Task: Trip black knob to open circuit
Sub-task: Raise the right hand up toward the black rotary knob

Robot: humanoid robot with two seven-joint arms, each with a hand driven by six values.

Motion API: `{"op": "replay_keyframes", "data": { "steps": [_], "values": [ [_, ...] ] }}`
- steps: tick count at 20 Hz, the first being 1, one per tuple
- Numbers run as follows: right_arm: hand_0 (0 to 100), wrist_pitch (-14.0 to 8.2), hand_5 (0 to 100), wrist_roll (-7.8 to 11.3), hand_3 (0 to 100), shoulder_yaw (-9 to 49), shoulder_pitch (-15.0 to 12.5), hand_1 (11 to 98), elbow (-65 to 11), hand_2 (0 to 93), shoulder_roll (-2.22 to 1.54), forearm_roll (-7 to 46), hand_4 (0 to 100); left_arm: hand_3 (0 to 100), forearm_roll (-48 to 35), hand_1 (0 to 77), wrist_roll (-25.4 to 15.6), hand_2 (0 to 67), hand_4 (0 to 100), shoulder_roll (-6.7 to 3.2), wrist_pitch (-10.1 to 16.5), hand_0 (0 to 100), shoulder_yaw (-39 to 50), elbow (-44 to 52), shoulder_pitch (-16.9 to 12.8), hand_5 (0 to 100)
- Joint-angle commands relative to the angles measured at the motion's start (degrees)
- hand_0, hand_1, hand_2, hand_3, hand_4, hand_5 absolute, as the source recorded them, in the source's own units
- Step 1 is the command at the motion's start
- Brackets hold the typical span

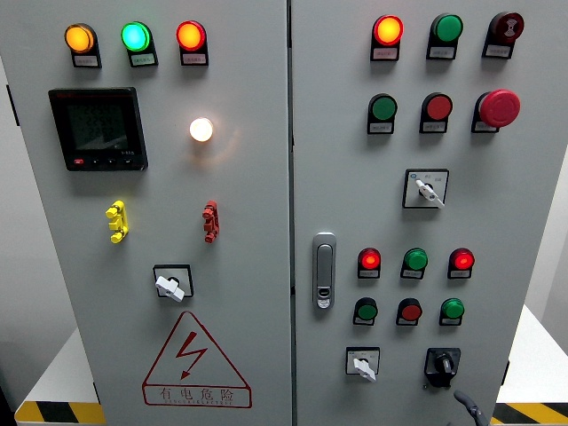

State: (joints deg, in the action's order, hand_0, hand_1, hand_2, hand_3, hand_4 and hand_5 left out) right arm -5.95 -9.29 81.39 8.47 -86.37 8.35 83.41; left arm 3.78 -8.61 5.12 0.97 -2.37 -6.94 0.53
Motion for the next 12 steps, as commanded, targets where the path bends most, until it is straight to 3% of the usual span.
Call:
{"op": "replay_keyframes", "data": {
  "steps": [1,12],
  "values": [
    [98,-0.03,100,-0.03,91,0.0,0.93,91.3,0.15,5.3,0.09,0.0,95,21,0.0,3.3,0.0,12.9,7,-0.02,0.0,0,0.0,0.0,0.0,2],
    [98,-0.03,100,-0.47,94,0.0,1.91,92.8,-0.02,5.1,0.17,0.0,95,21,0.0,3.2,0.0,12.9,7,0.07,0.0,0,0.0,0.0,0.0,2]
  ]
}}
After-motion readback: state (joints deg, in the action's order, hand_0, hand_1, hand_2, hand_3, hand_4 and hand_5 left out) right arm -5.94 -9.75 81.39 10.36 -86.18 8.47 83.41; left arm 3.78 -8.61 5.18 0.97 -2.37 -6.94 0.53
